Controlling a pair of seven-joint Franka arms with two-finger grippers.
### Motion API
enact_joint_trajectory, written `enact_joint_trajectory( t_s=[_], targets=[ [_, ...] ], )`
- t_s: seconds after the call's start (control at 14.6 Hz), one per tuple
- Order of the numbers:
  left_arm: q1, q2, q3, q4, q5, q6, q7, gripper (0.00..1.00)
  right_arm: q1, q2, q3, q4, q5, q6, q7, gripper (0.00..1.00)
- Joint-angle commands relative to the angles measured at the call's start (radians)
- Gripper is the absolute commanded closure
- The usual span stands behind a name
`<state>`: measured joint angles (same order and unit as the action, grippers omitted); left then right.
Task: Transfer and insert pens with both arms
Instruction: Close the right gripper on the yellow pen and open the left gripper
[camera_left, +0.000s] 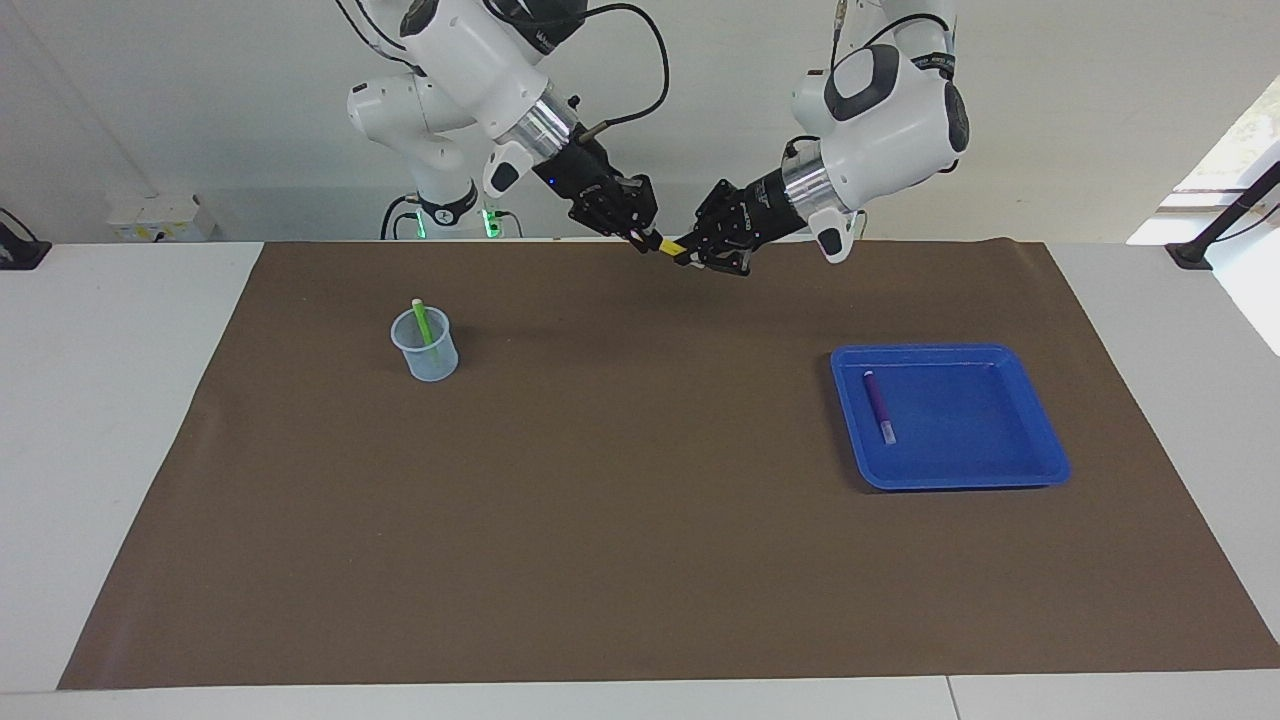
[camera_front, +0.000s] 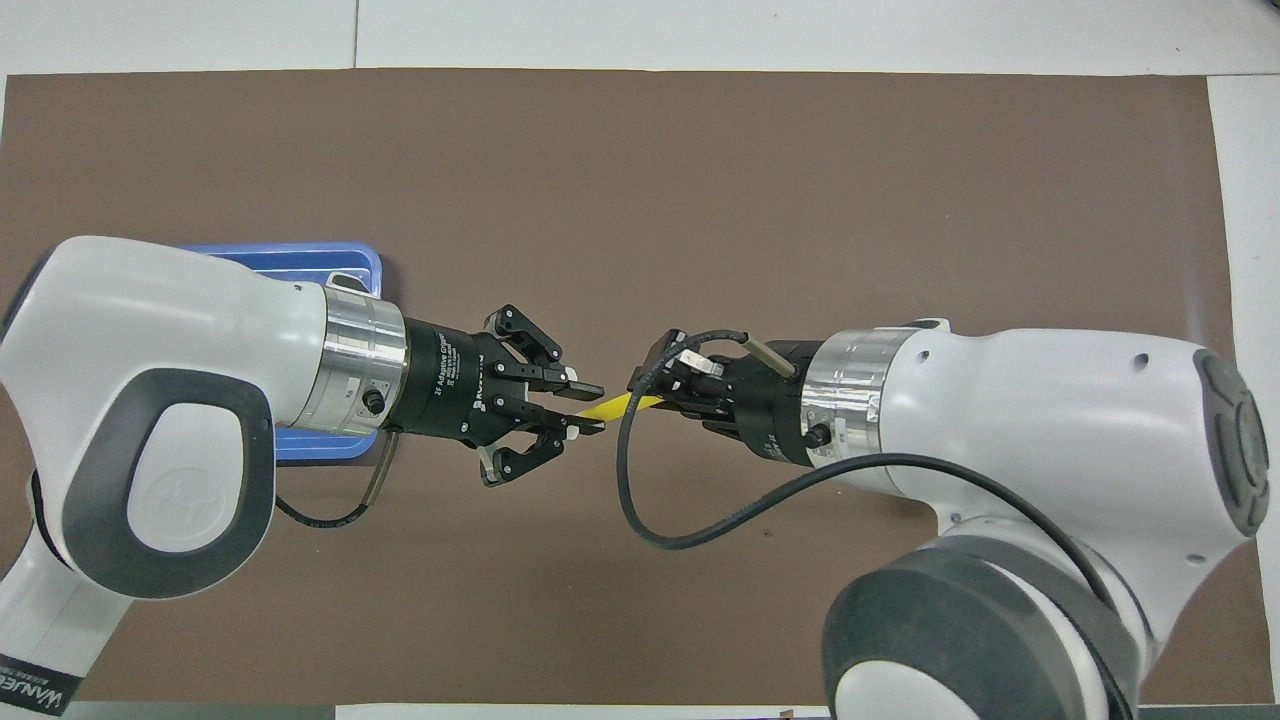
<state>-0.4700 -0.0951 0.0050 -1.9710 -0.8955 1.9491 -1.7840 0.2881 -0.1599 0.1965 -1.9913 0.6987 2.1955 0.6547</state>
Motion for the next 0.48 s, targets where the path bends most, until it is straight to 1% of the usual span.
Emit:
enact_joint_trajectory(
  t_s=[0.0,0.14,0.27,0.34,0.41],
  targets=[
    [-0.015,-0.034,0.013,-0.028,-0.019,0.031,0.005,0.00,-0.050,-0.001,0.000,0.020,-0.077,-0.113,-0.105,1.00],
    [-0.015,-0.034,0.013,-0.028,-0.017,0.031,0.005,0.00,-0.099,0.000,0.000,0.083,-0.236,-0.265,-0.167,1.00],
    [-0.015,-0.034,0.013,-0.028,-0.017,0.033,0.006,0.00,-0.145,0.011,0.000,0.156,-0.393,-0.405,-0.298,1.00],
    [-0.015,-0.034,0.013,-0.028,-0.017,0.037,0.005,0.00,-0.171,0.022,0.000,0.185,-0.465,-0.463,-0.387,1.00],
    [-0.015,-0.034,0.013,-0.028,-0.017,0.037,0.005,0.00,-0.191,0.017,0.000,0.180,-0.523,-0.476,-0.455,1.00]
  ],
)
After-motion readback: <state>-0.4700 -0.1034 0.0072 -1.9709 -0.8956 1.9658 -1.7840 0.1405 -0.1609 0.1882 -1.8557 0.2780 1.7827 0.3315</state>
